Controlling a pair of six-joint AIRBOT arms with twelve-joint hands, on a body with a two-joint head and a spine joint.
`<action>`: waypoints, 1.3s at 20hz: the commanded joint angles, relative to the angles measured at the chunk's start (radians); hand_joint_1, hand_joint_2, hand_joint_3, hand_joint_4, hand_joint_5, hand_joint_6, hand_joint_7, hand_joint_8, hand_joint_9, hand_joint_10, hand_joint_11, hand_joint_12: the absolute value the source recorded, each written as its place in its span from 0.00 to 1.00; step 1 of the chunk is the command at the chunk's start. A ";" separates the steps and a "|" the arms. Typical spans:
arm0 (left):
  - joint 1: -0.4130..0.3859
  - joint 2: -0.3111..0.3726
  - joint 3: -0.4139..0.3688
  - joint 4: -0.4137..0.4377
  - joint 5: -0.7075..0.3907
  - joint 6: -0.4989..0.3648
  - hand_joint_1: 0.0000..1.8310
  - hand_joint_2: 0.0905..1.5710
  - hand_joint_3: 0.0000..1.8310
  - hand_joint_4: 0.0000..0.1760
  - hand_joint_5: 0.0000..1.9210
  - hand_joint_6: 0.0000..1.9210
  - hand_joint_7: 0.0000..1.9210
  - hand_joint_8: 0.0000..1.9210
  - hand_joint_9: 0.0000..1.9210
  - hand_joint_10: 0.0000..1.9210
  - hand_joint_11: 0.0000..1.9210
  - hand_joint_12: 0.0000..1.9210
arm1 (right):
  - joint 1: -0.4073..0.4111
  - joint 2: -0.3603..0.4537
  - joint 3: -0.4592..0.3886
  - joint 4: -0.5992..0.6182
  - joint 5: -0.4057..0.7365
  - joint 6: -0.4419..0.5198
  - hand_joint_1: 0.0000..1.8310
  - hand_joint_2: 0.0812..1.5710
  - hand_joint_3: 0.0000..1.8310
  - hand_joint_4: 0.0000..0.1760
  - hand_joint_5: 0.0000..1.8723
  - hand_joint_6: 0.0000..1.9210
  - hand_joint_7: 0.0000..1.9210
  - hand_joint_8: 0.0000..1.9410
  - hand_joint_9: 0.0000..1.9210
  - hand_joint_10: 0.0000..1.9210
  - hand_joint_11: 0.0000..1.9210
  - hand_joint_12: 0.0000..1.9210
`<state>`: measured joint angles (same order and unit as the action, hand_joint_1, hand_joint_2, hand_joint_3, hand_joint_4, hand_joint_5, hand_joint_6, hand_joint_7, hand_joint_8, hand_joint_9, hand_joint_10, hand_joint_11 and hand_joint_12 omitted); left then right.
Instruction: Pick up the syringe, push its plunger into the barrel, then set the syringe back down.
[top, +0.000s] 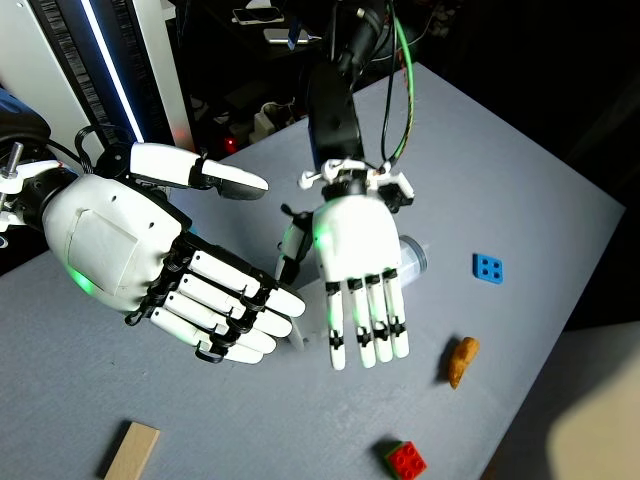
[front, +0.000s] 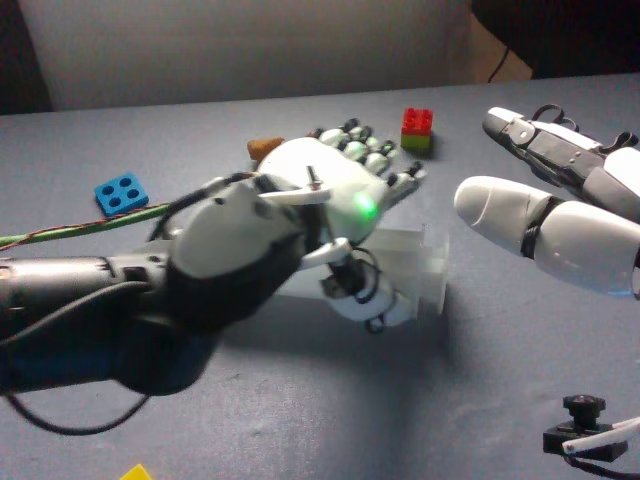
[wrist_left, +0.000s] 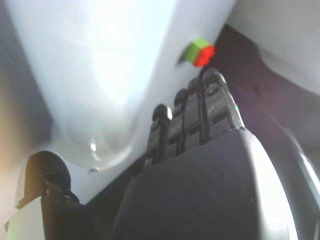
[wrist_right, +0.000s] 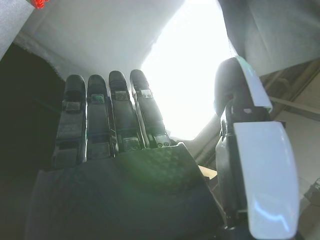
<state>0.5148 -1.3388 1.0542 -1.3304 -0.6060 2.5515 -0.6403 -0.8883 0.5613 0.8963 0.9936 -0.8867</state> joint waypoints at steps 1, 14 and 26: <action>-0.019 0.020 -0.011 0.047 -0.038 0.001 0.18 0.58 0.00 0.49 0.00 0.00 0.00 0.00 0.00 0.00 0.01 0.00 | 0.003 0.005 -0.001 -0.069 0.089 0.015 0.19 0.72 0.00 0.00 0.10 0.00 0.07 0.00 0.05 0.00 0.00 0.15; -0.040 0.293 -0.194 -0.137 -0.251 -0.020 0.17 0.60 0.00 0.30 0.09 0.01 0.05 0.00 0.04 0.01 0.00 0.18 | -0.002 0.051 -0.001 -0.104 0.015 -0.037 0.19 0.72 0.00 0.00 0.14 0.00 0.14 0.00 0.10 0.00 0.00 0.25; -0.047 0.320 -0.244 -0.138 -0.273 -0.050 0.17 0.83 0.00 0.00 0.47 0.99 0.52 1.00 0.55 1.00 0.56 1.00 | -0.017 0.046 0.003 -0.106 0.021 -0.051 0.33 0.78 0.00 0.00 0.44 1.00 0.56 1.00 0.66 1.00 0.73 1.00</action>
<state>0.4728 -1.0294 0.8112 -1.5345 -0.8391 2.5038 -0.6621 -0.8440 0.5617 0.8429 0.9272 -0.9466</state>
